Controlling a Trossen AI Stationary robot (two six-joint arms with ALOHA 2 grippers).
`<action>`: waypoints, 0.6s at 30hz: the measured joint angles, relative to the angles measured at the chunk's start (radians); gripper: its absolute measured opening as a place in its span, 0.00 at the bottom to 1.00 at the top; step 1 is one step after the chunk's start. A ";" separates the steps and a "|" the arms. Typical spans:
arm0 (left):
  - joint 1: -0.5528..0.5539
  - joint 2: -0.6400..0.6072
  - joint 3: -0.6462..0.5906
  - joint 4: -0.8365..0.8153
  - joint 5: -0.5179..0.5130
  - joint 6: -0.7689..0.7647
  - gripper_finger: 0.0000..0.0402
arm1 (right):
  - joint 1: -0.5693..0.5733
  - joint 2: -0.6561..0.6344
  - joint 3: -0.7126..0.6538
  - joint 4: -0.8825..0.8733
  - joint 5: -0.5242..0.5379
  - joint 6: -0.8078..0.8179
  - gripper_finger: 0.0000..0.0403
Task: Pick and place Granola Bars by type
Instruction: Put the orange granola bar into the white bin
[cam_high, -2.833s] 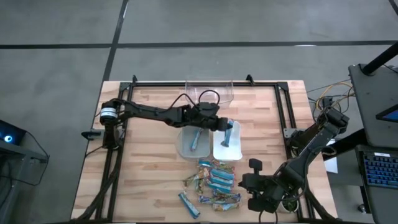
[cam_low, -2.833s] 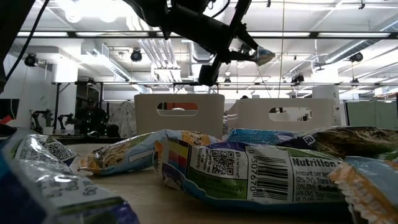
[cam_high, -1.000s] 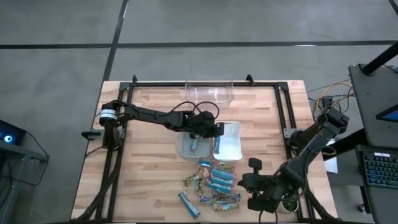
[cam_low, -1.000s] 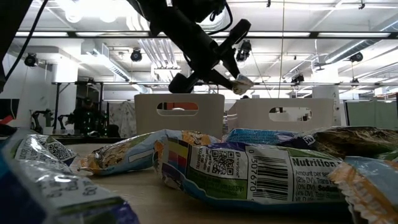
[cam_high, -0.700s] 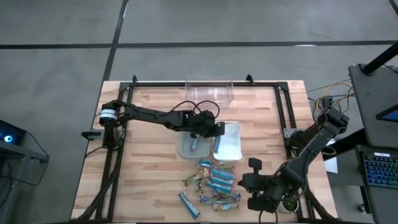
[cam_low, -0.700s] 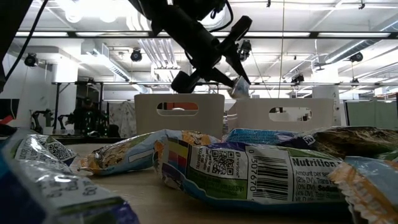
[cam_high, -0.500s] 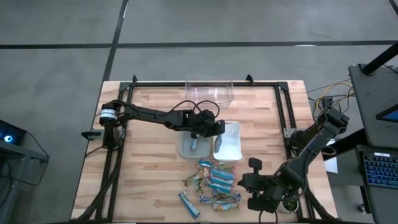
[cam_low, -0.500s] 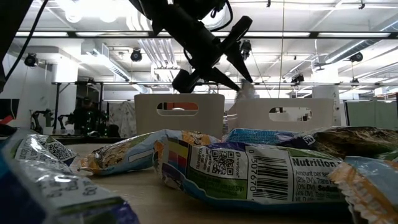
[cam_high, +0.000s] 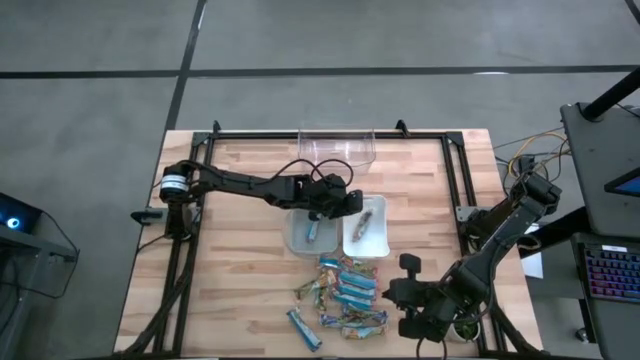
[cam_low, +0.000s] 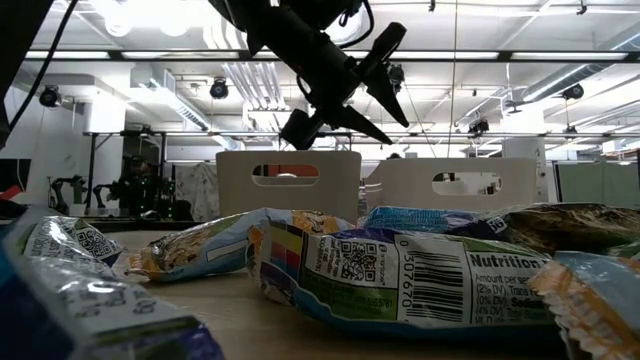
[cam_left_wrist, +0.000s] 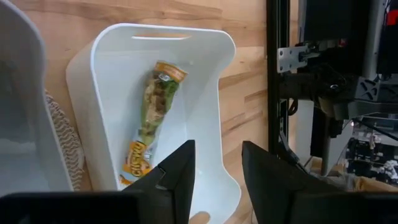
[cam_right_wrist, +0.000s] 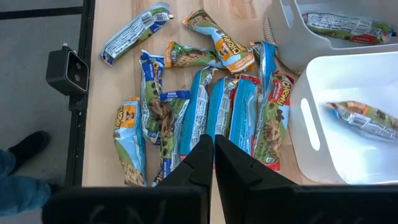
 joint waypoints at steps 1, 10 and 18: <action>-0.002 0.000 0.000 0.000 -0.001 0.009 0.28 | 0.000 0.000 0.000 0.000 0.000 -0.001 0.02; -0.047 -0.004 0.041 0.000 0.009 0.100 0.04 | 0.000 0.000 0.000 0.002 -0.001 -0.012 0.02; -0.129 -0.006 0.197 -0.003 0.052 0.340 0.00 | 0.000 0.000 0.000 0.019 -0.002 -0.026 0.02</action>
